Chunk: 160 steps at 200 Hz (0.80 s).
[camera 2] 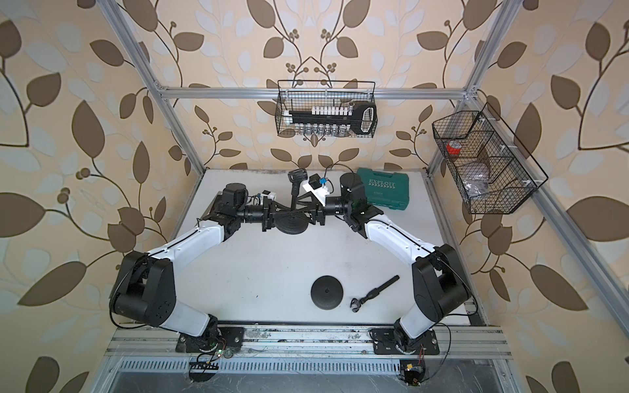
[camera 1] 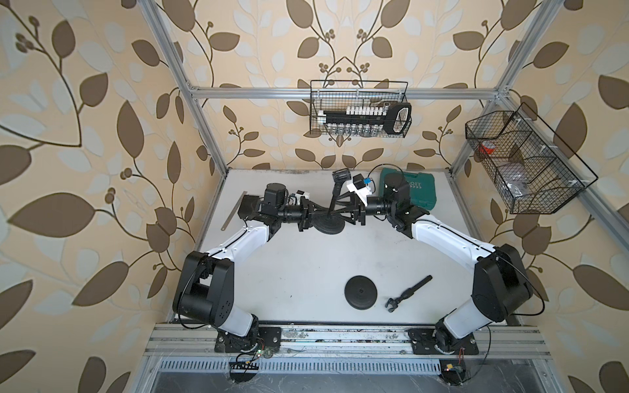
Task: Assemble a microphone stand
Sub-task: Screw the microphone stand pole into the microphone stand base.
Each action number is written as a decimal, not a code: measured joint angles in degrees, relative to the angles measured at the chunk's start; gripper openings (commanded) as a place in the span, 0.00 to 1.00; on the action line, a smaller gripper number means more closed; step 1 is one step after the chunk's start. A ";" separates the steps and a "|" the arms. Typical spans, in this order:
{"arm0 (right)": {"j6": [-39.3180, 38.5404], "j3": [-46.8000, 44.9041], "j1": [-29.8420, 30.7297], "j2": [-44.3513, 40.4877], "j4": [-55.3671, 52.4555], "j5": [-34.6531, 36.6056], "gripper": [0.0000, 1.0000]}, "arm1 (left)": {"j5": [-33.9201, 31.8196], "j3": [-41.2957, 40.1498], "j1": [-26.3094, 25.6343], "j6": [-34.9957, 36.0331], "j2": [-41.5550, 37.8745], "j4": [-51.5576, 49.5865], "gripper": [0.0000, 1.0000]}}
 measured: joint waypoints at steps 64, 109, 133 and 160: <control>4.22 0.20 0.11 1.60 3.96 0.87 0.00 | 0.31 0.00 0.00 -0.22 0.00 0.48 0.00; 7.10 -7.02 4.28 -2.51 9.51 17.53 0.00 | -2.12 -0.04 0.17 0.57 0.00 -0.31 0.00; 8.63 -10.71 10.47 -6.54 9.81 36.76 0.00 | -2.60 -0.04 0.35 1.53 0.00 -0.24 0.00; 10.51 -11.10 19.37 -7.30 9.46 62.05 0.00 | -2.89 -0.04 0.90 2.51 0.00 0.52 0.00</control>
